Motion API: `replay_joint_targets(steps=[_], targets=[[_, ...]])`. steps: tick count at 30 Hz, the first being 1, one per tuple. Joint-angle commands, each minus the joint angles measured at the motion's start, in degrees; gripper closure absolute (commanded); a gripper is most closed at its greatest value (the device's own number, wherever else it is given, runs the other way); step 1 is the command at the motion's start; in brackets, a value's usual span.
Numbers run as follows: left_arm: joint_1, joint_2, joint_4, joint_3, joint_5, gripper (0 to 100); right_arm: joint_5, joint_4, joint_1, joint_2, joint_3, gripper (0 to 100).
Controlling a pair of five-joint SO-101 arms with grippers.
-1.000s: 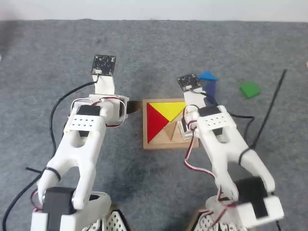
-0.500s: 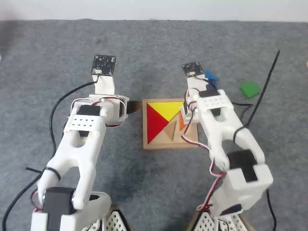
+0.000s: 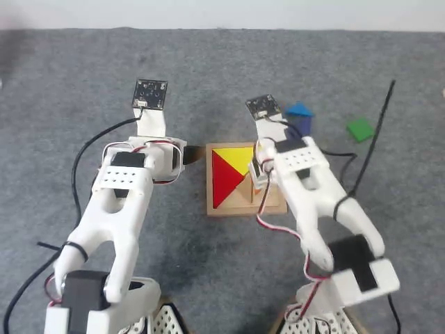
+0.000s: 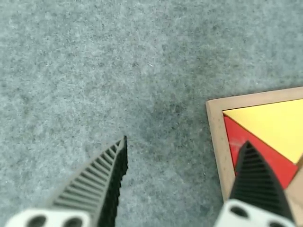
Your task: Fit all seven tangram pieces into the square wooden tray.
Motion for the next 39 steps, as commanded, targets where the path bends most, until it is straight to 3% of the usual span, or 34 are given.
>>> replay_joint_targets(steps=[1, 13, 20, 31, 39], targets=[[0.0, -0.4, -1.0, -0.3, 0.1, 65, -0.9, -0.9, -2.1, -5.5, 2.2, 69.9], [0.0, -0.4, -1.1, -0.3, 0.1, 65, -0.4, -6.0, -7.9, -5.1, 4.9, 69.9], [-0.1, -0.4, -1.0, -0.3, 0.1, 65, -0.4, -5.7, -7.6, 4.0, 0.3, 69.9], [-0.1, -0.4, -1.0, -0.3, 0.1, 65, 1.6, -3.6, 1.6, 6.4, -5.5, 69.9], [-0.1, -0.4, -1.0, -0.3, 0.1, 65, 3.3, -3.6, 2.9, 6.3, -7.4, 69.9]])
